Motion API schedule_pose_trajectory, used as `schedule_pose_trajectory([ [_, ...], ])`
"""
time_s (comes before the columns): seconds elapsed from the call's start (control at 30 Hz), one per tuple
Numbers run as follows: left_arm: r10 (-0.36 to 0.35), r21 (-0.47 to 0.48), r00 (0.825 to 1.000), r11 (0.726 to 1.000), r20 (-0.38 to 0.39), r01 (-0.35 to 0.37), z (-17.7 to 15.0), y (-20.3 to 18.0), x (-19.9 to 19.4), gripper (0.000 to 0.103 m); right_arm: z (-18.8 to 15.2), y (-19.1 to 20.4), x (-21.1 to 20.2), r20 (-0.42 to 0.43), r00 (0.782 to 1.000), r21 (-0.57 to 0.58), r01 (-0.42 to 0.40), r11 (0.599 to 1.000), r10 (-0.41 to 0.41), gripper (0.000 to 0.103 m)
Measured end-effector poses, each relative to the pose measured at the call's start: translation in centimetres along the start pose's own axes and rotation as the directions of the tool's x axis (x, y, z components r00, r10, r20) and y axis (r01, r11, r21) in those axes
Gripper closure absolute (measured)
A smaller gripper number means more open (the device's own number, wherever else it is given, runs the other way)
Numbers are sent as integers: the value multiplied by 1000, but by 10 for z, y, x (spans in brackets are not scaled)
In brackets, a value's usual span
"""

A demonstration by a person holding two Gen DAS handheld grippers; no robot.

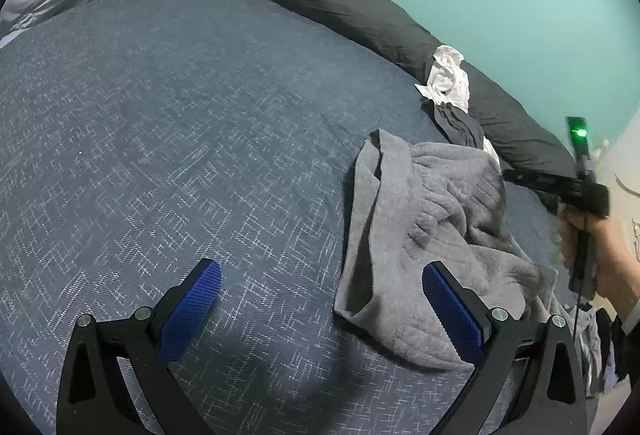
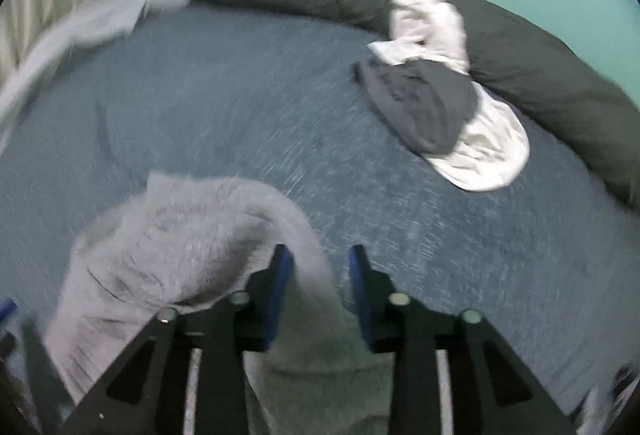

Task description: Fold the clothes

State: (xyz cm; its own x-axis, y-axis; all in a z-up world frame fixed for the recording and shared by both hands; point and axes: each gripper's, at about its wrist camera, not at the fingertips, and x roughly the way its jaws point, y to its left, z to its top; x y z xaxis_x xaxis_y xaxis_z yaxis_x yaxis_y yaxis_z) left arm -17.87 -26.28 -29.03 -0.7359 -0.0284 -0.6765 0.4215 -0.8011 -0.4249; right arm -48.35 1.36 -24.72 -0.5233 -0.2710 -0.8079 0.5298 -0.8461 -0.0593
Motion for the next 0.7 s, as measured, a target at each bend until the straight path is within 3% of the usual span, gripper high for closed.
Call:
schedule_pose_trajectory([
  [0.03, -1, -1, 1000, 1000, -2, 1, 0, -1, 1, 0, -3, -11, -10, 27, 1000, 45, -14, 999, 13, 58],
  [0.13, -4, -2, 1000, 1000, -3, 4, -1, -2, 2, 0, -29, -48, -41, 71, 994, 159, -91, 983, 80, 58],
  [0.3, -6, 7, 1000, 1000, -4, 6, -3, -7, 2, 0, -100, -92, -84, 121, 987, 257, -132, 957, 104, 57],
  [0.5, -23, 30, 1000, 999, -6, 23, -8, -22, 3, 0, -196, -127, -107, 115, 991, 391, -110, 914, 70, 57],
  [0.7, -52, 63, 998, 997, -17, 53, -22, -48, 6, 0, -271, -136, -137, 173, 983, 522, -144, 841, 61, 54],
])
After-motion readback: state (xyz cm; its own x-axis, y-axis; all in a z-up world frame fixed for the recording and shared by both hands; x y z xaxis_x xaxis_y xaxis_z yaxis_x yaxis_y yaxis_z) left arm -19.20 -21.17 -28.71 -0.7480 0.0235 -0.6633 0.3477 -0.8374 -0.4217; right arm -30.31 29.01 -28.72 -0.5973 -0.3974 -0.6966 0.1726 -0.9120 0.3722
